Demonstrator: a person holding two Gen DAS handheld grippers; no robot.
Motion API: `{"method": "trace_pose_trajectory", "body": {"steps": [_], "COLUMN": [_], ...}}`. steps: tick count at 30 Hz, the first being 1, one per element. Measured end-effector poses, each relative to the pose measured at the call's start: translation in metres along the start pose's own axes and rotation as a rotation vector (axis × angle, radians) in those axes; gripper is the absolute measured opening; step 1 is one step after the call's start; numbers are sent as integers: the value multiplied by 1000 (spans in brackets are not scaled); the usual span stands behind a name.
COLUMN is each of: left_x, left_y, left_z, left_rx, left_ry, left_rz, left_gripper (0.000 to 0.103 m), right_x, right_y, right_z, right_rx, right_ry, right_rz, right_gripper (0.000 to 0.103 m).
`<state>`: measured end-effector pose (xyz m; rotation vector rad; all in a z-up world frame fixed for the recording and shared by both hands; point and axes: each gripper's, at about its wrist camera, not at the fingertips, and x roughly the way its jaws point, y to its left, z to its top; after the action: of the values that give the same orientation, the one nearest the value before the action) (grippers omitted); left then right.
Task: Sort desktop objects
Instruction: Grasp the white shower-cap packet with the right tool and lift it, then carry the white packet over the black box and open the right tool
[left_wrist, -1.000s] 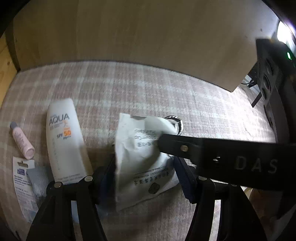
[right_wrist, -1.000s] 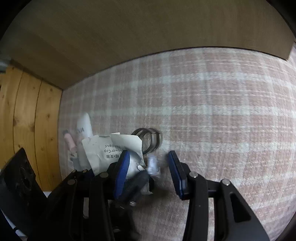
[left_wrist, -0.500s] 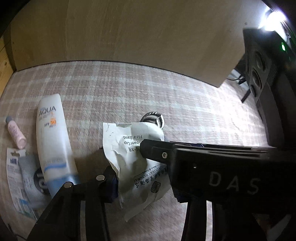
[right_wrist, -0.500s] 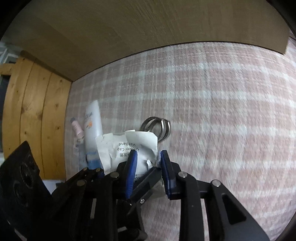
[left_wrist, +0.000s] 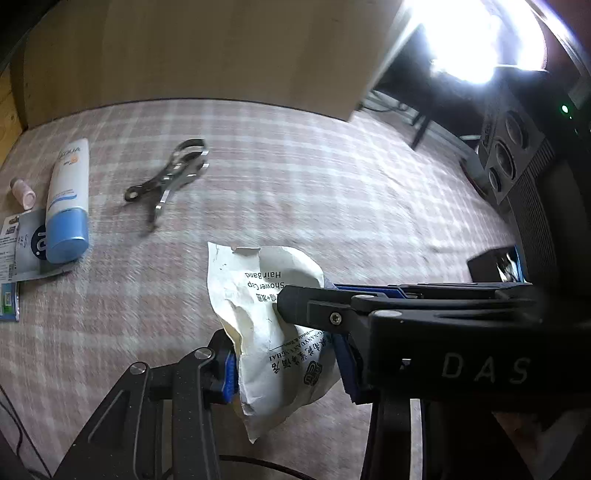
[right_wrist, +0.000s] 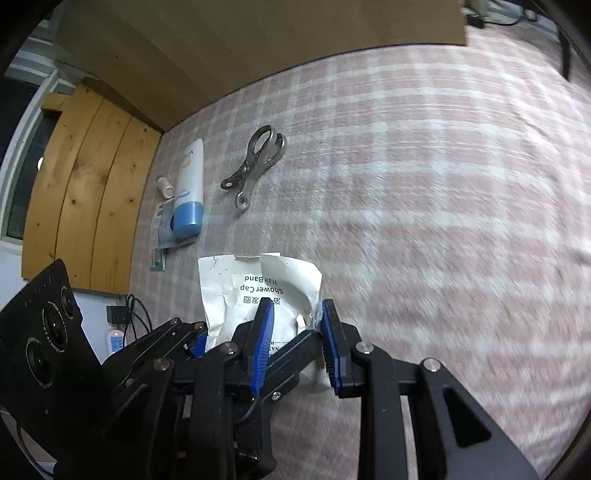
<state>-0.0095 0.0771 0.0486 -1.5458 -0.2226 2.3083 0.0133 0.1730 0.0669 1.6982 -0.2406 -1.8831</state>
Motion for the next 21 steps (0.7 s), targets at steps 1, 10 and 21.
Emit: {"method": "trace_pose_trajectory", "body": {"steps": [1, 10, 21], "left_x": [-2, -32, -22], "left_y": [-6, -70, -190], "left_z": [-1, 2, -4], "left_rx": [9, 113, 332], "left_ry": [-2, -37, 11], "left_rz": [-4, -69, -169], "left_gripper": [40, 28, 28], "right_x": [-10, -86, -179], "right_y": [-2, -22, -114], "right_z": [-4, -30, -84], "right_rx": [6, 22, 211], "right_ry": [-18, -146, -297], "right_rz": [1, -25, -97], "right_gripper": [26, 26, 26]}}
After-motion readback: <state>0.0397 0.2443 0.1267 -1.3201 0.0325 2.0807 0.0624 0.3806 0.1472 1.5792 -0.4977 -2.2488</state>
